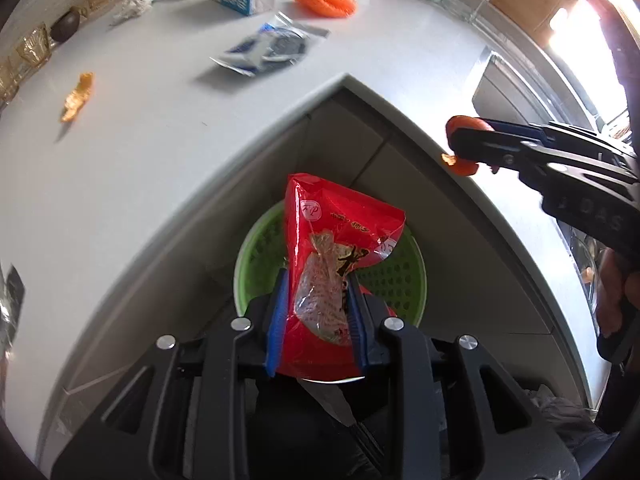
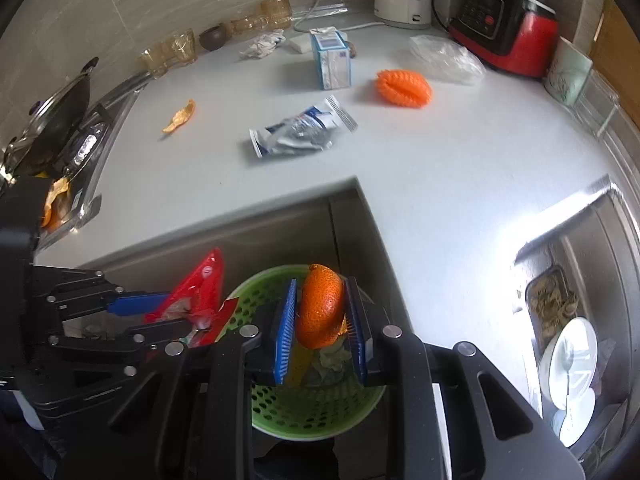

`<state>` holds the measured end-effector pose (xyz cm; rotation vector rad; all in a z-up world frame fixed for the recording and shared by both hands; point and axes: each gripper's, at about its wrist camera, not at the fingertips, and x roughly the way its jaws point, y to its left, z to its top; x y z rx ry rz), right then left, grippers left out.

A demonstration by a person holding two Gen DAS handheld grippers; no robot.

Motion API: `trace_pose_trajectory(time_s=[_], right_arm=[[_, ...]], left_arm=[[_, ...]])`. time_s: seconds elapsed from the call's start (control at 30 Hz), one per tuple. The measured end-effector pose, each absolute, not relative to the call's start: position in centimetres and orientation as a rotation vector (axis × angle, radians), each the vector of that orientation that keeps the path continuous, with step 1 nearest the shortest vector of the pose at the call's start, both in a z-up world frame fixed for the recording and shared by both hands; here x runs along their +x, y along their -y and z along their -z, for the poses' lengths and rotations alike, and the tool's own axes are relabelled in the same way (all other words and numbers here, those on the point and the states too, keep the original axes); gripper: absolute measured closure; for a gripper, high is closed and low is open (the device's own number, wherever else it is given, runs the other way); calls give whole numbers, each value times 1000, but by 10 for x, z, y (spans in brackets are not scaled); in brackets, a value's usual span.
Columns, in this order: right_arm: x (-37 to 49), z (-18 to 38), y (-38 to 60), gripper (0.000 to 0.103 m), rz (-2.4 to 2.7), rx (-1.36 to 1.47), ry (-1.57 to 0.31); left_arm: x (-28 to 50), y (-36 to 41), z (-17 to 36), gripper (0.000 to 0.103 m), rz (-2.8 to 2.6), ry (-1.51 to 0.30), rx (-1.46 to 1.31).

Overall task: Collect trash
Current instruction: 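Grasp the red snack bag with the left tool while the right tool grasps the tangerine, then drop the red bag from the left tool while the right tool drops the tangerine into the basket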

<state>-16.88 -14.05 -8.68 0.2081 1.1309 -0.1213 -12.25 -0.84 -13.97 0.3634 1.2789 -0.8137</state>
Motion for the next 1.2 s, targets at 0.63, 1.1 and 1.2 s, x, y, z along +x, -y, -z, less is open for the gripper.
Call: trace_pose_trajectory(time_s=[0.63,1.1,1.2], right_arm=[[-205,92,148,78,1,190,-1130],[-210,108,139,77,-54,189,-1179],[-210,116,131,75,-77,181,-1203]], left_arm=[[-158,21,148,37,734,-1321,284],[-130,-5,123,21,599,-1240,229],[-119,-22,117,19,542,-1215,217]])
